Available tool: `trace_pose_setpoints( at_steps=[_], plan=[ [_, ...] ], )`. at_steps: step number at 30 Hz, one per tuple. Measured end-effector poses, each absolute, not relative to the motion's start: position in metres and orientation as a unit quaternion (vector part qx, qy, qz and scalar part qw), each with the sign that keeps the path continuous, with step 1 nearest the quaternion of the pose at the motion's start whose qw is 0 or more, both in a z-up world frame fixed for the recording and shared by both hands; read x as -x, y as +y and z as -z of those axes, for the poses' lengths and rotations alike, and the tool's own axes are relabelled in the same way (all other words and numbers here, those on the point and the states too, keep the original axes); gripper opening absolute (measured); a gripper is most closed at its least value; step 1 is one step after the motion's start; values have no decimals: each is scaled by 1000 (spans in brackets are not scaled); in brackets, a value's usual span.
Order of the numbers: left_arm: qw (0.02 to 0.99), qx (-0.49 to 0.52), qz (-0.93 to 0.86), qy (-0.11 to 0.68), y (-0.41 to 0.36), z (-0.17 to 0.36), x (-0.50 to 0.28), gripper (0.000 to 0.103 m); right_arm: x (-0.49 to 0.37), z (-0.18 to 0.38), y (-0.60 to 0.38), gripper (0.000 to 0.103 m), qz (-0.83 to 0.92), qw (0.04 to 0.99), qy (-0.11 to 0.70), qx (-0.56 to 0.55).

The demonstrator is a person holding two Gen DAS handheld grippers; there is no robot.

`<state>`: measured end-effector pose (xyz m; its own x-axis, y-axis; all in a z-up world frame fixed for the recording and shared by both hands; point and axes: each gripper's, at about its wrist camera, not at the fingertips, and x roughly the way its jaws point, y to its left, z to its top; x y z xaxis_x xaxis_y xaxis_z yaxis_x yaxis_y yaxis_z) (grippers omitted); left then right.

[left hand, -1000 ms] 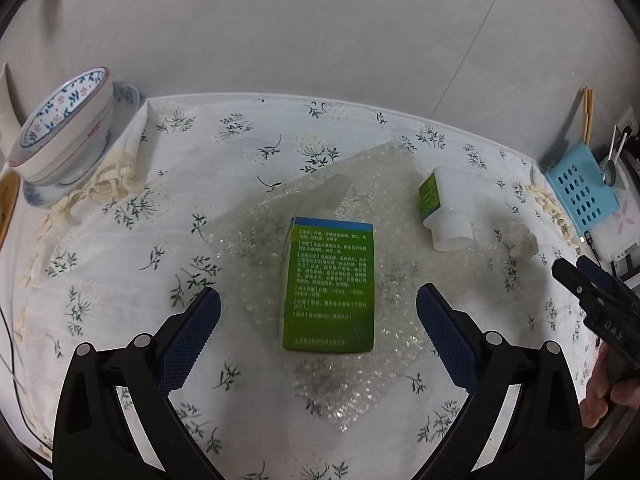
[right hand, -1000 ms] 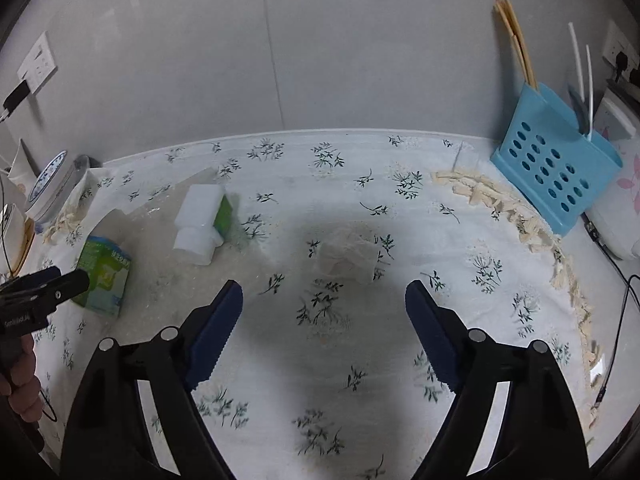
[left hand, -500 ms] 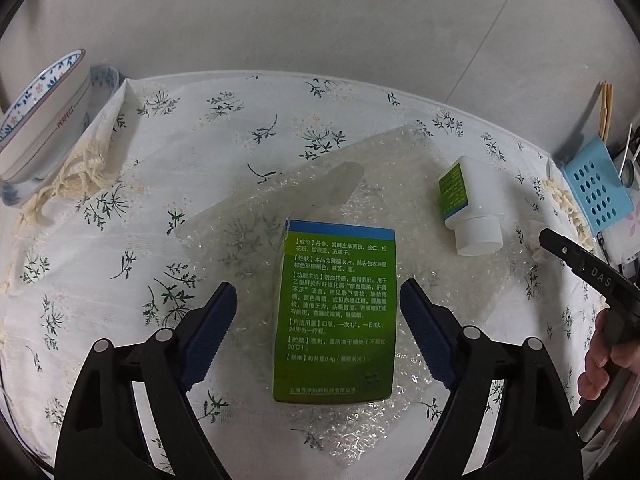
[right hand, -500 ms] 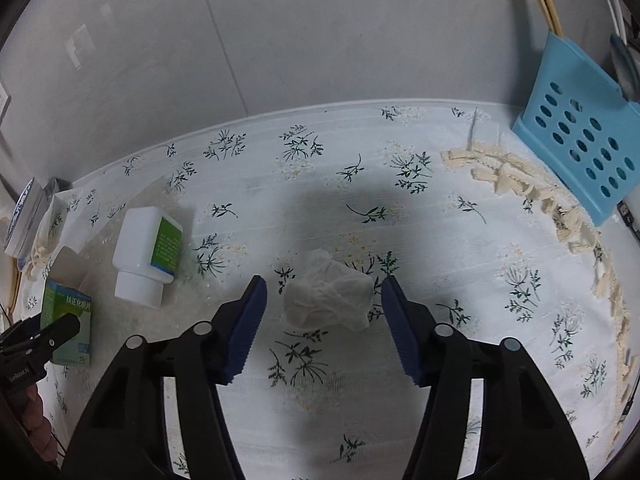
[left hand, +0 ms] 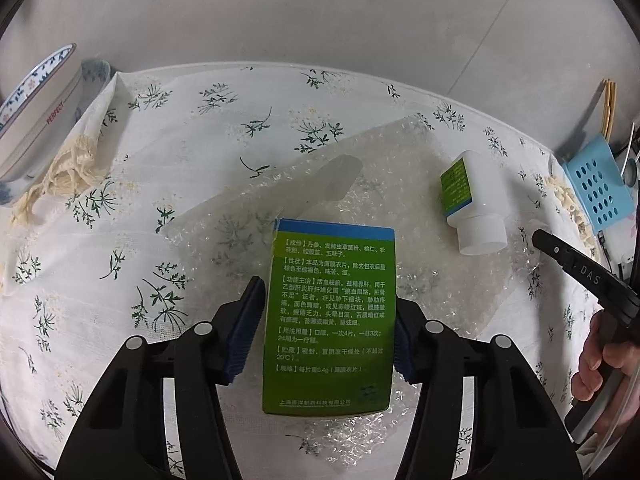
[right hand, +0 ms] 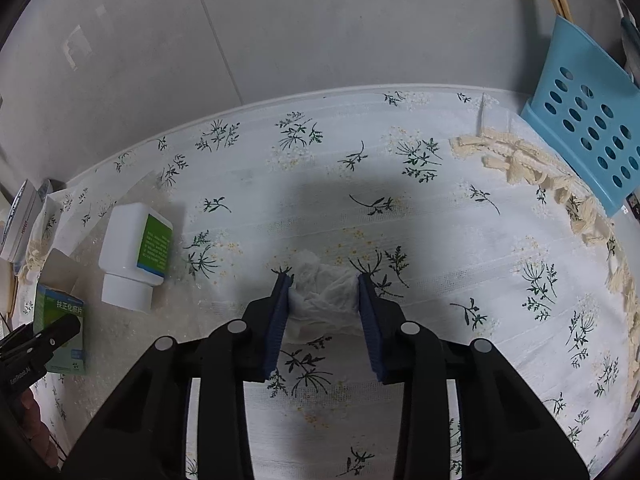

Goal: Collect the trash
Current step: 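Grasp the green medicine box with the left gripper while the right gripper grasps the white tissue, then carry the green box and tissue with both grippers down to the black bin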

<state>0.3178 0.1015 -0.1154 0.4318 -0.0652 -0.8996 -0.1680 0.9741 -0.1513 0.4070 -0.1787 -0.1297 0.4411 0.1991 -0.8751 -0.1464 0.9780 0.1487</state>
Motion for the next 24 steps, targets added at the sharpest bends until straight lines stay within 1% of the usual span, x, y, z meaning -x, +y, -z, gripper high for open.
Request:
trace_pose_setpoints(
  at_steps=[3, 5, 8, 24],
  plan=[
    [839, 111, -29, 533, 102, 116, -318, 48, -407, 132, -179, 27, -101, 848, 520, -24],
    [839, 109, -29, 532, 102, 117, -317, 47, -407, 132, -179, 23, -101, 849, 518, -23],
    [841, 108, -30, 529, 102, 116, -316, 47, -407, 133, -177, 20, -102, 849, 518, -20],
    [851, 107, -33, 514, 101, 99, -300, 47, -382, 105, -179, 19, -106, 862, 495, -18]
  ],
)
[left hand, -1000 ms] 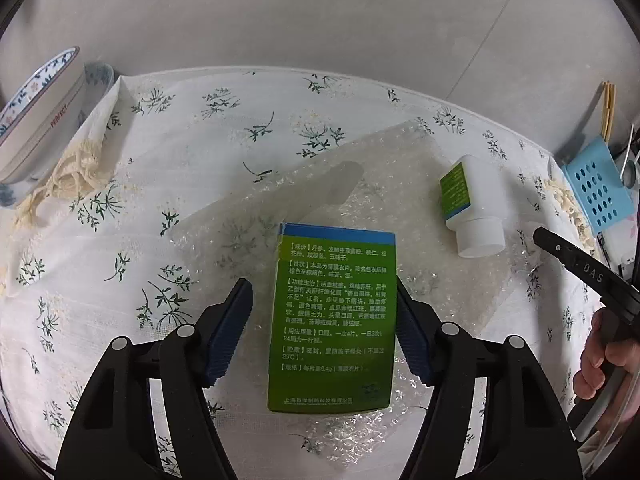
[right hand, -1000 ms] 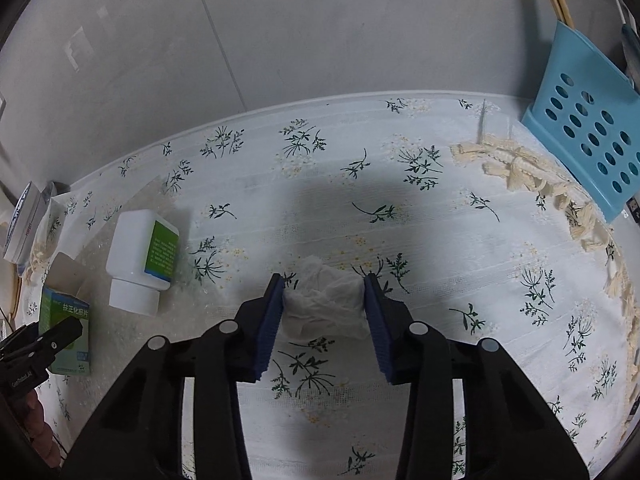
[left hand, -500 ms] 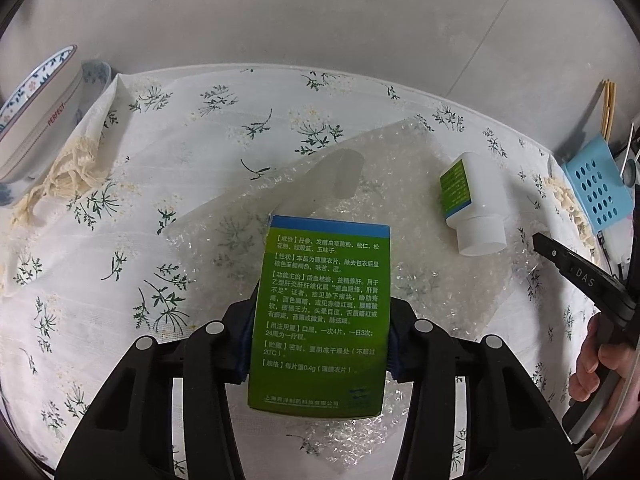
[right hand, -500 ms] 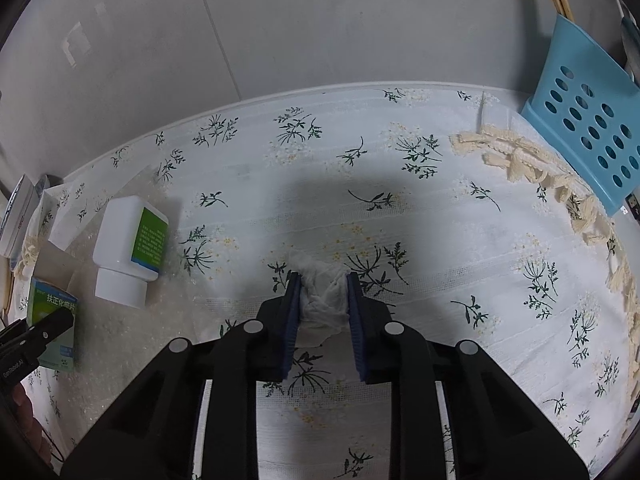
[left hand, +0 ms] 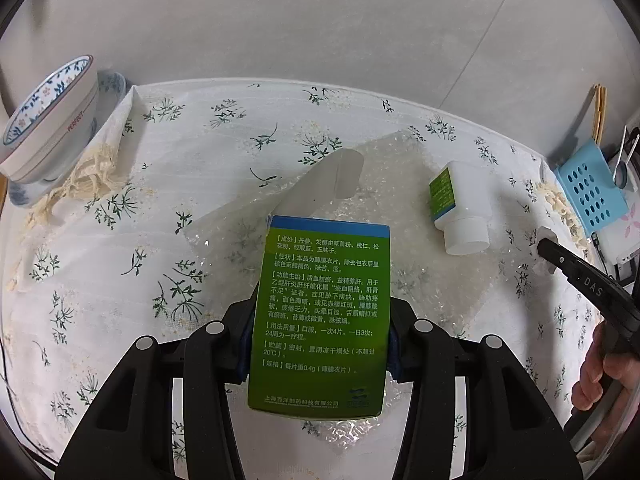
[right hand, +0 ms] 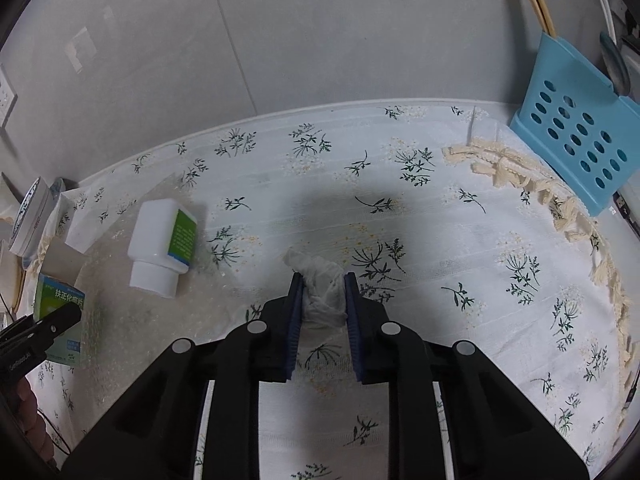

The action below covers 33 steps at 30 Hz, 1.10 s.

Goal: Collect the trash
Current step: 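Carry the green box and tissue with both grippers down to the black bin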

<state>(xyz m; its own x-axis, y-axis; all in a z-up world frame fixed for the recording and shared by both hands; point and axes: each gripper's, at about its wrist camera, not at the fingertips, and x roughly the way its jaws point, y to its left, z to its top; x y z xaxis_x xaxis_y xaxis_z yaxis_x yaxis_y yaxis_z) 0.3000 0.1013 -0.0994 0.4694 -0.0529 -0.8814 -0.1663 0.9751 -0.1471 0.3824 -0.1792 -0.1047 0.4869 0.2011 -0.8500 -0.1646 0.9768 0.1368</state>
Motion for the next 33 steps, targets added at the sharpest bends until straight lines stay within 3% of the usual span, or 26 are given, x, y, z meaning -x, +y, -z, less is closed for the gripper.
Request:
trace_pose_setpoints(
  at_steps=[33],
  plan=[
    [862, 97, -25, 498, 73, 48, -232, 47, -268, 33, -200, 19, -120, 889, 441, -16]
  ],
)
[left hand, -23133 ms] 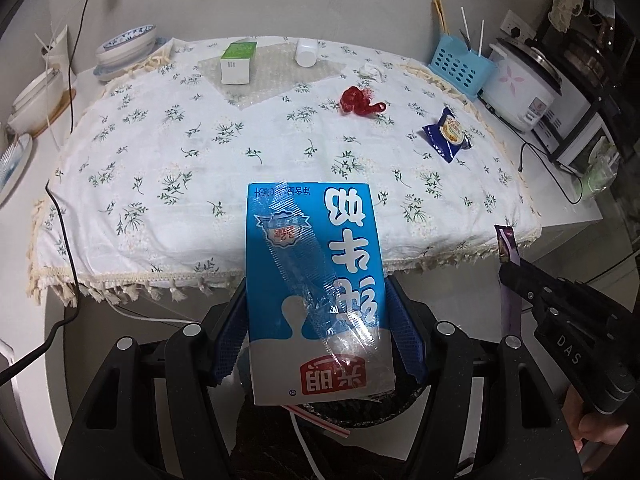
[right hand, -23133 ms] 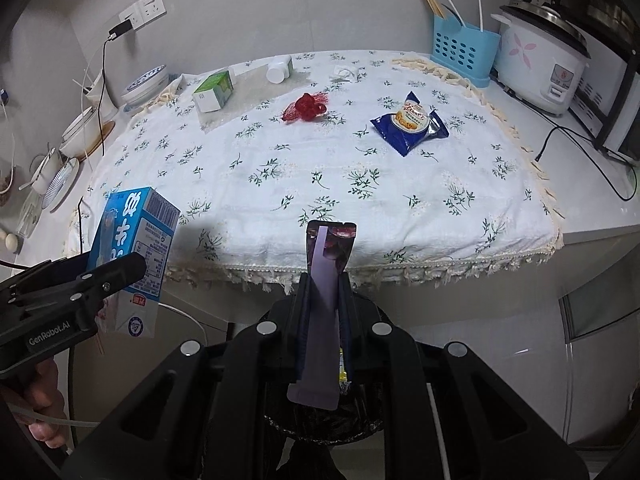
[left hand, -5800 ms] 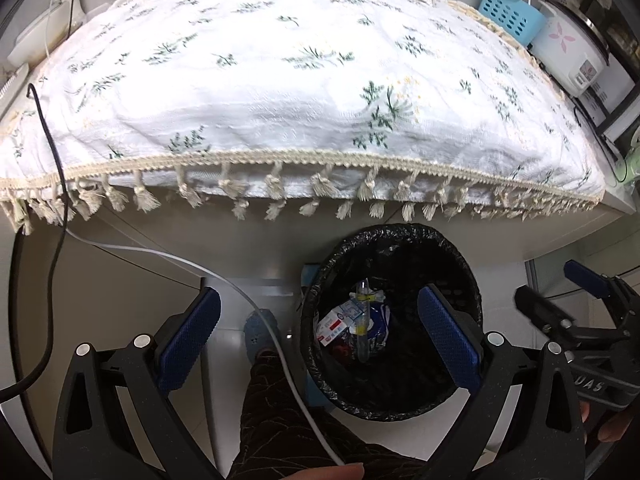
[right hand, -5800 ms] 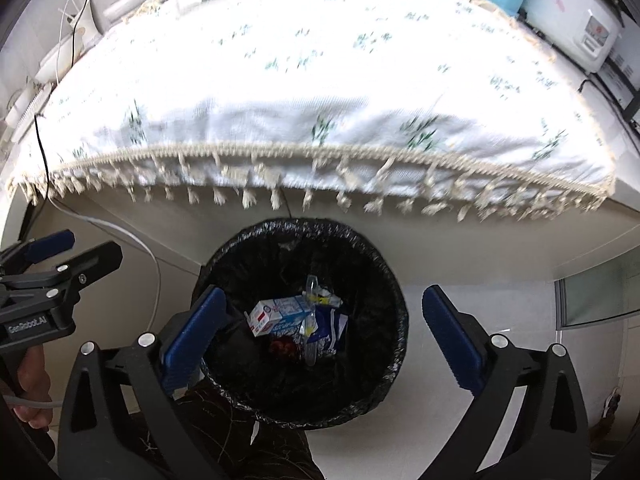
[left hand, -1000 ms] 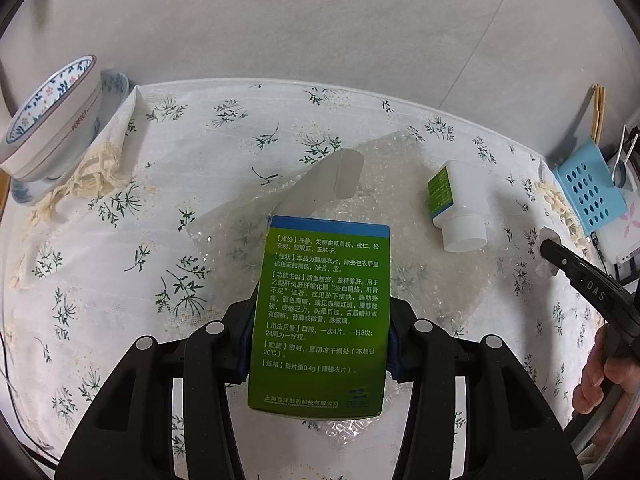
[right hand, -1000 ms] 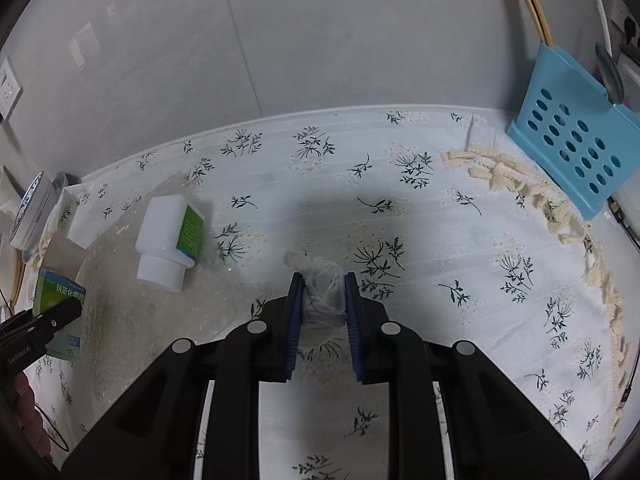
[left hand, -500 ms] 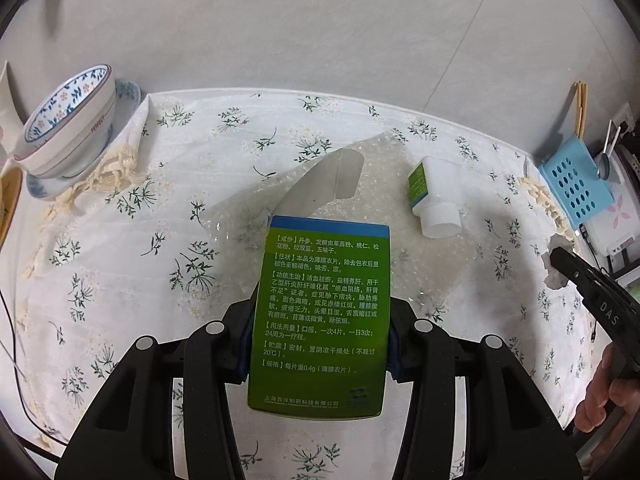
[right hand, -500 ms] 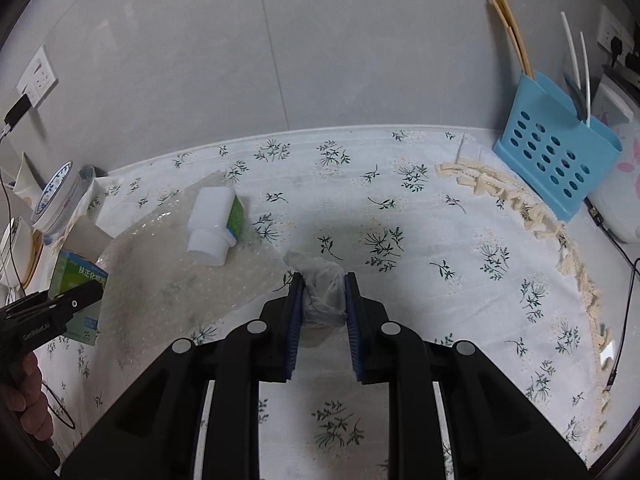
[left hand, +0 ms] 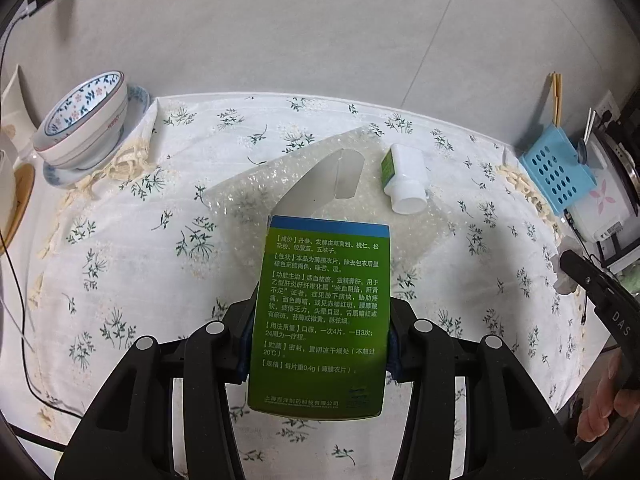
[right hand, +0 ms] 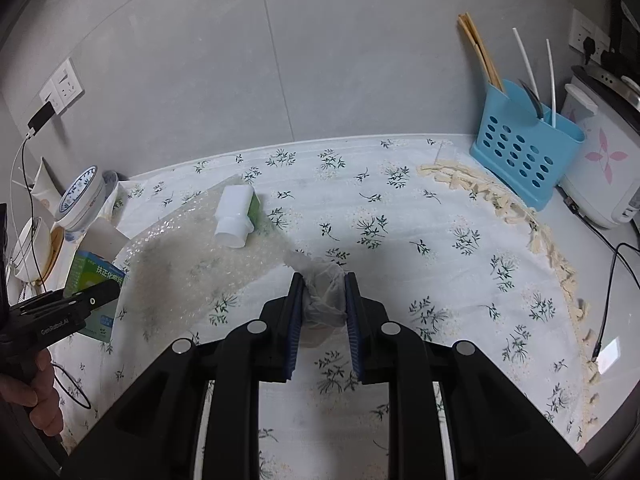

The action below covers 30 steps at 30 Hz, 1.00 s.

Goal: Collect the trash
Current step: 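Carry the green box and tissue with both grippers down to the black bin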

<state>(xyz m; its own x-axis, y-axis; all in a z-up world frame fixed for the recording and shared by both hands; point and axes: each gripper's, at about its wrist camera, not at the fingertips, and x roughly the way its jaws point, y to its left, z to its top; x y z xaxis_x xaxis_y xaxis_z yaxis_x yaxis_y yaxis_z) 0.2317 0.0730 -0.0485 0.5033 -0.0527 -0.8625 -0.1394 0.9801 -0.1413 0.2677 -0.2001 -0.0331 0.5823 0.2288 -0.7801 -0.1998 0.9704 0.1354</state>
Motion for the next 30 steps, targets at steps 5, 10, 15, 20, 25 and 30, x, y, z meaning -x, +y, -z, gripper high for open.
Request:
trace_pose_setpoints(
  at_steps=[5, 10, 15, 20, 25, 30],
  plan=[
    [862, 96, -24, 496, 64, 44, -215, 47, -251, 29, -206, 19, -123, 890, 438, -15],
    [864, 94, -24, 495, 53, 40, -197, 47, -233, 24, -212, 19, -126, 891, 435, -15],
    [865, 92, -24, 493, 45, 36, -182, 47, -215, 20, -219, 19, -129, 892, 432, -17],
    [866, 92, -24, 491, 37, 33, -164, 47, -198, 17, -226, 19, -129, 892, 432, -19],
    [866, 92, -27, 490, 32, 29, -146, 47, -180, 14, -232, 19, -129, 892, 432, -23],
    [868, 91, -30, 488, 28, 24, -129, 47, -162, 11, -236, 19, -131, 892, 432, -23]
  ],
)
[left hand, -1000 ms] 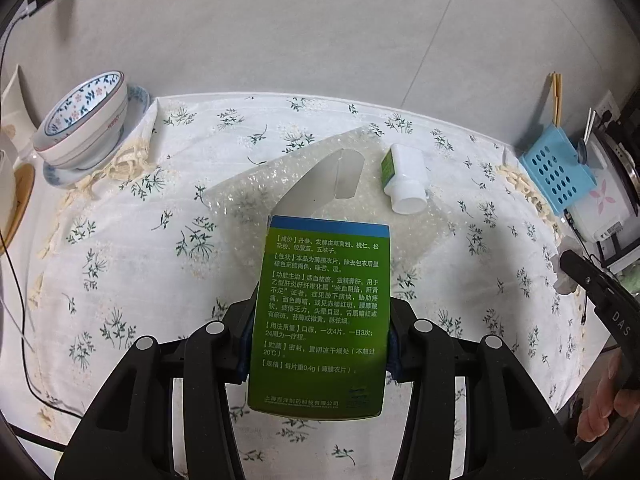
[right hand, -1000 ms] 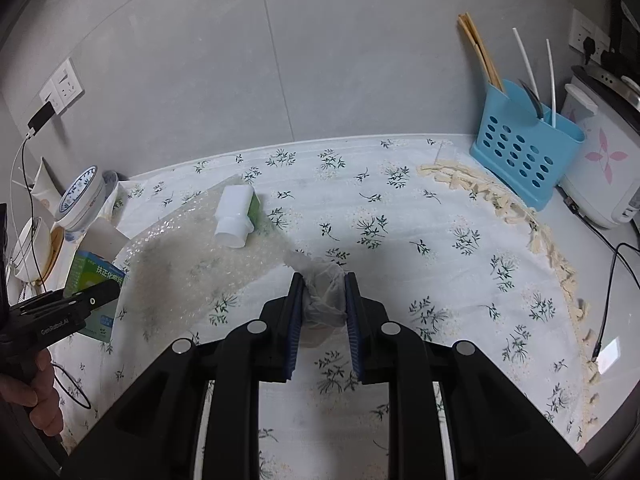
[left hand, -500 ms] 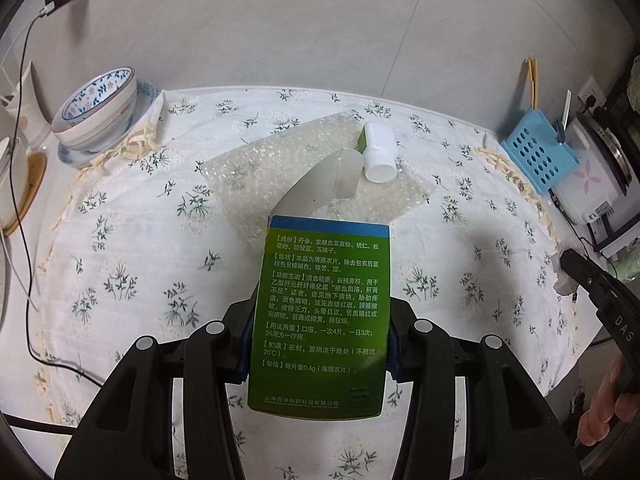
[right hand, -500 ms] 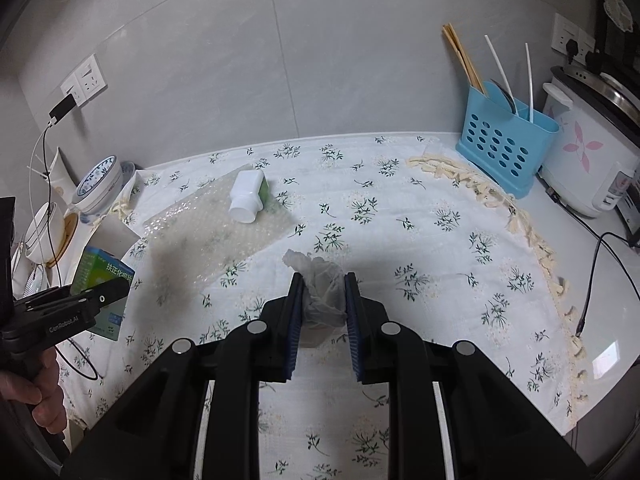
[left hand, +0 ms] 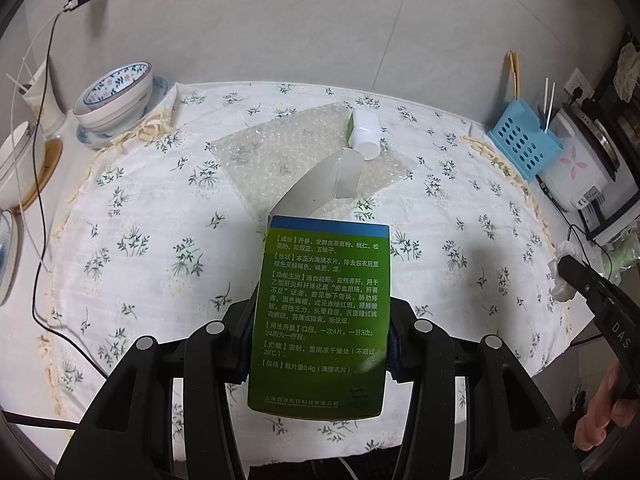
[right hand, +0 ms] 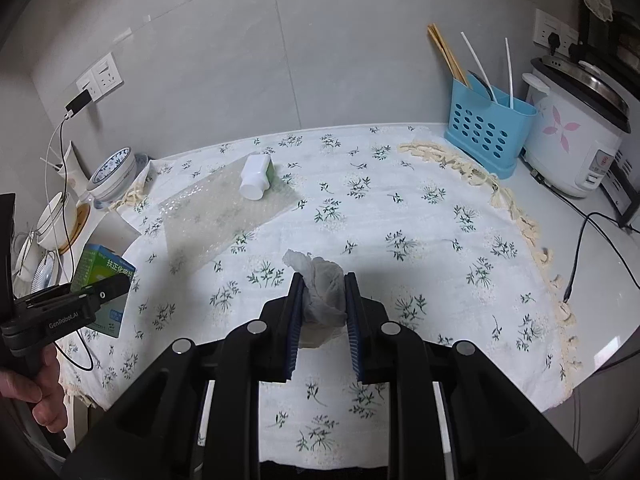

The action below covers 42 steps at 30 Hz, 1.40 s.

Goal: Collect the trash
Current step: 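Carry the green box and tissue with both grippers down to the black bin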

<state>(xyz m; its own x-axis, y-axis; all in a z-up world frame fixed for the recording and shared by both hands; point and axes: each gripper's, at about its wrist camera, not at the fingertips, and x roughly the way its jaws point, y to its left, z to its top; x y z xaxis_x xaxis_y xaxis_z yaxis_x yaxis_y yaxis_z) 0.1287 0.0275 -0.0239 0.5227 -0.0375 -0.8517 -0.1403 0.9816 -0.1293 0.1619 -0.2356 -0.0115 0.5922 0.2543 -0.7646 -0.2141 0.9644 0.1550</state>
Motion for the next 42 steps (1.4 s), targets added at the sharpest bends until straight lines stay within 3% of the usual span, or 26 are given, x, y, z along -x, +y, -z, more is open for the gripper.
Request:
trace_pose_setpoints(
  at_steps=[42],
  plan=[
    [869, 106, -24, 483, -35, 41, 37, 47, -1, 34, -280, 19, -145, 880, 452, -17]
  ],
)
